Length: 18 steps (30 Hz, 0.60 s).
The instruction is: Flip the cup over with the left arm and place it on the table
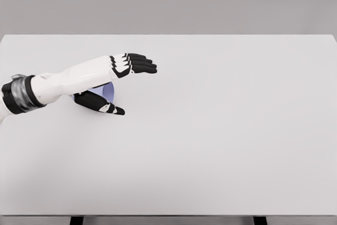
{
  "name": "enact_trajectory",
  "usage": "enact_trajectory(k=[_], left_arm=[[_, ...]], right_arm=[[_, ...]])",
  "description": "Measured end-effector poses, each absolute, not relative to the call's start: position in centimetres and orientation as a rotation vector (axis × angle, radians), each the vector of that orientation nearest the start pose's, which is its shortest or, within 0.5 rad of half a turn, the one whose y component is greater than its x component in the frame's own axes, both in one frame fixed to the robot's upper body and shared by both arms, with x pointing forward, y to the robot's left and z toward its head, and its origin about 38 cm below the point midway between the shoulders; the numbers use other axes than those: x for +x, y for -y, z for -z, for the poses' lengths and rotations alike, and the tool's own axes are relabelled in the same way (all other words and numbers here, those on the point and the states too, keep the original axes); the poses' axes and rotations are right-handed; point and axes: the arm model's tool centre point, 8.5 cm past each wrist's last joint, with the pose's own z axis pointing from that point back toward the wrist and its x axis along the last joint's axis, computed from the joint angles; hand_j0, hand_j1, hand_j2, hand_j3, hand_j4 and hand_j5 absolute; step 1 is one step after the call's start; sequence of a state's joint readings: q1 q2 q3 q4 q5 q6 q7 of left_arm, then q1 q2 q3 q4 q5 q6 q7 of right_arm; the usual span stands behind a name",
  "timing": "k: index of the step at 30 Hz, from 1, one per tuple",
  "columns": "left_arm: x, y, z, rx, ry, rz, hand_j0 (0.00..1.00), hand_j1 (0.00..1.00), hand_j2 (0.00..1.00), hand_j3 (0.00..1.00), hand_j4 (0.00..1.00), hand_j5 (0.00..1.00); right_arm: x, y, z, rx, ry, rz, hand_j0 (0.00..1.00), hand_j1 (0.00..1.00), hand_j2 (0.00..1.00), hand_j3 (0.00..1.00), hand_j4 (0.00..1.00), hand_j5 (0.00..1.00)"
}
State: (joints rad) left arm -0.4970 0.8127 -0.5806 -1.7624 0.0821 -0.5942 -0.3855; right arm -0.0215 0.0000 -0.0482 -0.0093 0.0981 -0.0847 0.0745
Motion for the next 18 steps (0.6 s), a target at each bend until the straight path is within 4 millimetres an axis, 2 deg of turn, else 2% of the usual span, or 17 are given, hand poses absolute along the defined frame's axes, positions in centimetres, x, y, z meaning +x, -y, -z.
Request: enact_trajectory(k=[5,9,11,13,16,18], left_arm=[[37.8,-23.4,-26.6,-0.063,1.970,1.671,1.00,1.00,1.00,1.00,1.00,1.00],[40.5,-23.5,-31.8,0.107,1.936,1.645,1.00,1.00,1.00,1.00,1.00,1.00],[41.5,-24.4,-34.5,0.201,1.902,1.629,1.00,1.00,1.00,1.00,1.00,1.00],[42.2,-25.6,-35.4,0.275,1.810,1.634,1.00,1.00,1.00,1.00,1.00,1.00],[42.2,-27.8,-32.8,0.311,1.607,1.690,1.00,1.00,1.00,1.00,1.00,1.00],[41.3,-29.7,-31.7,0.325,1.516,1.738,1.00,1.00,1.00,1.00,1.00,1.00]], right_arm=[[2.4,26.5,26.2,-0.010,0.107,-0.057,1.00,1.00,1.00,1.00,1.00,1.00],[2.4,26.5,26.2,-0.009,0.106,-0.057,1.00,1.00,1.00,1.00,1.00,1.00],[2.4,26.5,26.2,-0.009,0.106,-0.057,1.00,1.00,1.00,1.00,1.00,1.00],[2.4,26.5,26.2,-0.009,0.106,-0.057,1.00,1.00,1.00,1.00,1.00,1.00],[2.4,26.5,26.2,-0.009,0.106,-0.057,1.00,1.00,1.00,1.00,1.00,1.00],[2.4,26.5,26.2,-0.009,0.106,-0.057,1.00,1.00,1.00,1.00,1.00,1.00]])
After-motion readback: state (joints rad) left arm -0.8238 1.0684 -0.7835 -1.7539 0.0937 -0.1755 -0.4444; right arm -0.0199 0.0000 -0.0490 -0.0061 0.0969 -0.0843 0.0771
